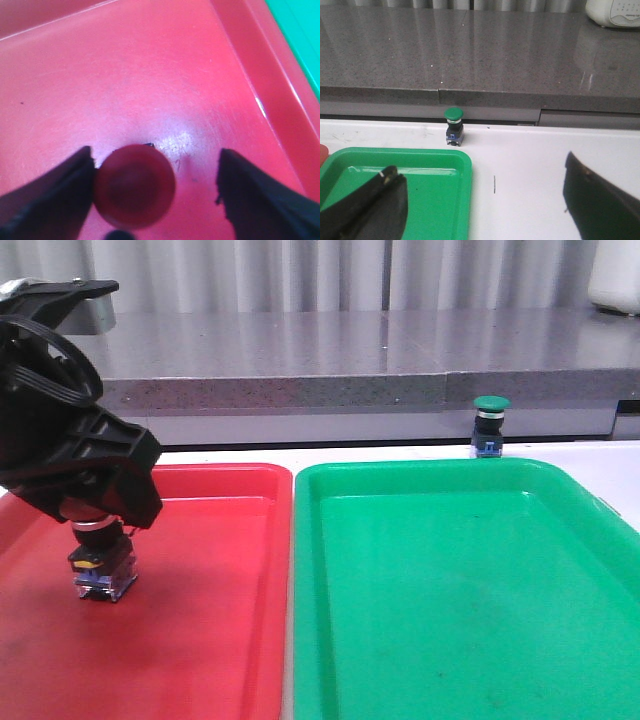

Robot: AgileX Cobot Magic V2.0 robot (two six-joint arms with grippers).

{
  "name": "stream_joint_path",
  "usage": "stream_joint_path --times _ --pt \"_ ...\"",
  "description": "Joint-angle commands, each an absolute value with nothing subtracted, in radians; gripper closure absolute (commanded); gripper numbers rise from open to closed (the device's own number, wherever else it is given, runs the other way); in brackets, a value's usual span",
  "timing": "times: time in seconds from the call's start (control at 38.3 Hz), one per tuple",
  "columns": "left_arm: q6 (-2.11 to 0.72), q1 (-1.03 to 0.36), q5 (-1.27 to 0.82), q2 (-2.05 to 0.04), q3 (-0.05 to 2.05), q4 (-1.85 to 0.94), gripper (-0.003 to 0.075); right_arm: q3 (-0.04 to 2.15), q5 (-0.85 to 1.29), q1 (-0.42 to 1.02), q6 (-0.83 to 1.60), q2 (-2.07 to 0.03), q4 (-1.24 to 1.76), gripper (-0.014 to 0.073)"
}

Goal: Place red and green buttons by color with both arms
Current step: 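Carry the red button into the red tray and lower it, then open the left gripper and raise it away from the red tray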

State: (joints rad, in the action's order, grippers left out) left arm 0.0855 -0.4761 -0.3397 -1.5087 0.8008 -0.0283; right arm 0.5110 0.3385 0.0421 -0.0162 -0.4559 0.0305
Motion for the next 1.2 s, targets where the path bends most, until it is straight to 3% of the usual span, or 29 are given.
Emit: stream_joint_path --times 0.0,0.26,0.39,0.47,0.63,0.76,1.18 --pt "0.095 -0.477 -0.311 -1.473 0.847 -0.058 0.0108 0.547 0.267 0.035 -0.014 -0.469 0.032 -0.0053" --pt "0.095 -0.475 -0.364 -1.403 0.972 -0.034 0.0153 0.547 0.267 0.035 -0.014 -0.469 0.032 -0.0053" --pt "0.095 -0.461 -0.411 -1.354 1.034 0.031 0.0247 0.547 0.267 0.035 -0.014 -0.469 0.032 -0.0053" --pt "0.095 -0.423 -0.433 -1.323 1.052 0.046 0.0379 0.547 0.267 0.035 -0.014 -0.469 0.032 -0.0053" --pt "0.095 -0.266 -0.501 -1.247 1.050 0.048 0.0743 0.547 0.267 0.035 -0.014 -0.469 0.032 -0.0053" --pt "0.095 -0.189 -0.512 -1.145 0.987 0.048 0.0740 0.547 0.267 0.035 -0.014 -0.469 0.032 -0.0053" --pt "0.095 -0.197 -0.192 -0.586 0.510 0.007 0.0740 0.547 0.267 0.035 -0.014 -0.469 0.032 -0.0053"
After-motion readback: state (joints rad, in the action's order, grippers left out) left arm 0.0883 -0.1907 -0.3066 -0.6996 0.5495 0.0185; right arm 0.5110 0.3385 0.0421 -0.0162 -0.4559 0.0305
